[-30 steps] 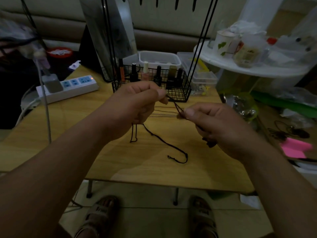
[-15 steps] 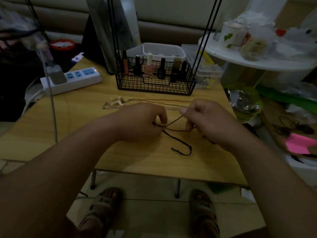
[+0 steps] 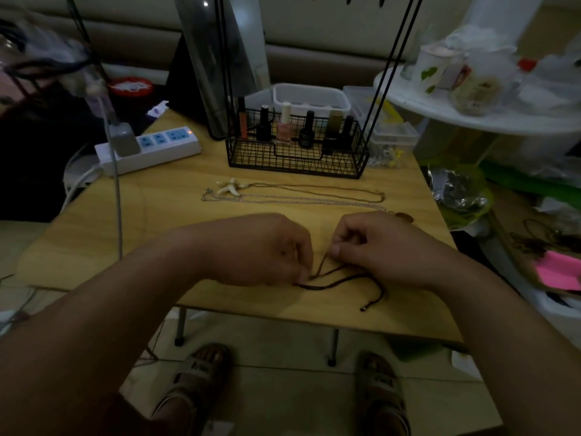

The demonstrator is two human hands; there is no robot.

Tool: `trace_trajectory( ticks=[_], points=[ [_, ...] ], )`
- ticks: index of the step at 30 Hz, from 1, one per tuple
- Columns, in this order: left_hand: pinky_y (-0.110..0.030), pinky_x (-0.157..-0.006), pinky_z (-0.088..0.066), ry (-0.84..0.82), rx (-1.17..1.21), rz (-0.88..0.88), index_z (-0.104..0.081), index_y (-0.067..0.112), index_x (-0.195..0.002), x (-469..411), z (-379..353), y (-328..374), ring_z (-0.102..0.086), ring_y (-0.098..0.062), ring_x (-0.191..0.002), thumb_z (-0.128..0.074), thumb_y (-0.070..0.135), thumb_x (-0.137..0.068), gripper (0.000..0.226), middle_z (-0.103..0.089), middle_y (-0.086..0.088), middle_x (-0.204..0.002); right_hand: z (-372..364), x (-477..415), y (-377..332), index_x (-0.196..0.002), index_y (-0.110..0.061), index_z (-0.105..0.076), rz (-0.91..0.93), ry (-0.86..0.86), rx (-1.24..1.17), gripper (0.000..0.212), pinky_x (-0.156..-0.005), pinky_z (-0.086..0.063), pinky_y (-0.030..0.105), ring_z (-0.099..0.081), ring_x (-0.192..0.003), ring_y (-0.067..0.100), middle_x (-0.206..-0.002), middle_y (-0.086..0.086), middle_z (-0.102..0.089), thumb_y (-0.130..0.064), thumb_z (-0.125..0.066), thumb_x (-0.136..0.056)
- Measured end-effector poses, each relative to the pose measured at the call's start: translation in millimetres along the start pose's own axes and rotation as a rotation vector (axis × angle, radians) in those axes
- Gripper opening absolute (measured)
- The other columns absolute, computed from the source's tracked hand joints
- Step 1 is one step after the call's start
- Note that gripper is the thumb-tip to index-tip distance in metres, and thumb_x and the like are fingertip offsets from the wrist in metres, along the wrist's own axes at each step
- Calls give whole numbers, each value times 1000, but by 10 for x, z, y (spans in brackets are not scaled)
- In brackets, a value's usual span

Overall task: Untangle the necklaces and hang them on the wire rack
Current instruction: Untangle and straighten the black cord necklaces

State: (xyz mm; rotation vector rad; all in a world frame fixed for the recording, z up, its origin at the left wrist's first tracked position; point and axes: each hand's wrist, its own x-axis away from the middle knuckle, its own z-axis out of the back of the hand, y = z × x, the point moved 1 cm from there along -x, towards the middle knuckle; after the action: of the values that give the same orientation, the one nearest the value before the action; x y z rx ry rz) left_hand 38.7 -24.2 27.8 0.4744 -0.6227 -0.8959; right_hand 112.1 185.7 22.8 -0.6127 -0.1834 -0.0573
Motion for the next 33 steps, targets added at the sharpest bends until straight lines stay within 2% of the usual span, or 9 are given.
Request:
trace_trajectory(
  ticks=[3,7,10,12,14,17,23,27,33],
  points=[
    [-23,-61,-44,207,246,-13,-69,32,-109,129,209,-57,-55,1,-60,-65,30,-100,10,-62,12,-65,168,62,17,-93,-29,-73,-9,167,-187,7,-66,-44,26,-61,-69,-3,-85,-7,-71,-34,-69,-97],
    [-21,-53,-43,369,502,-19,-72,19,-108,221,420,-153,-51,-9,-61,-61,17,-101,13,-61,3,-72,360,82,113,-95,-22,-71,-52,356,-471,9,-59,-44,28,-51,-55,1,-81,-5,-72,-30,-67,-98],
    [-23,-55,-43,407,382,51,-74,22,-102,204,466,-227,-50,-6,-58,-63,21,-101,12,-65,5,-73,439,67,170,-98,-23,-68,-67,494,-536,9,-57,-47,27,-51,-53,4,-85,0,-76,-30,-63,-101],
    [-30,-61,-44,423,252,103,-74,26,-93,170,454,-262,-52,-4,-59,-65,32,-99,12,-66,6,-72,471,68,189,-101,-23,-66,-88,573,-531,10,-46,-43,20,-47,-50,8,-81,3,-75,-31,-60,-103],
    [-32,-62,-43,400,286,120,-73,24,-90,133,426,-262,-51,-6,-60,-64,37,-99,19,-63,6,-70,486,78,194,-103,-23,-65,-103,607,-520,11,-42,-41,14,-48,-47,3,-73,3,-70,-32,-58,-104],
    [-27,-55,-36,341,504,107,-68,13,-91,90,405,-205,-43,-11,-56,-54,33,-106,29,-54,0,-67,488,83,206,-106,-22,-64,-107,607,-535,13,-43,-41,14,-50,-45,-3,-71,4,-65,-34,-57,-105],
    [-29,-51,-24,355,922,103,-65,9,-106,28,393,-94,-38,-13,-50,-39,37,-110,38,-55,-3,-66,469,67,225,-94,-19,-63,-159,528,-737,20,-44,-31,24,-41,-47,10,-62,-1,-59,-31,-53,-107],
    [-33,-55,-18,350,972,92,-62,12,-129,-14,391,-69,-39,-14,-49,-30,30,-110,42,-61,-10,-72,473,83,172,-99,-15,-64,-135,422,-941,26,-45,-28,23,-40,-49,10,-65,-1,-58,-34,-49,-108],
    [-28,-50,-27,293,1076,20,-60,8,-137,-65,378,-9,-47,-18,-55,-24,25,-106,50,-70,-22,-88,492,112,93,-107,-19,-66,-66,295,-1224,25,-48,-21,19,-39,-51,6,-77,-1,-68,-33,-45,-107]
  ],
)
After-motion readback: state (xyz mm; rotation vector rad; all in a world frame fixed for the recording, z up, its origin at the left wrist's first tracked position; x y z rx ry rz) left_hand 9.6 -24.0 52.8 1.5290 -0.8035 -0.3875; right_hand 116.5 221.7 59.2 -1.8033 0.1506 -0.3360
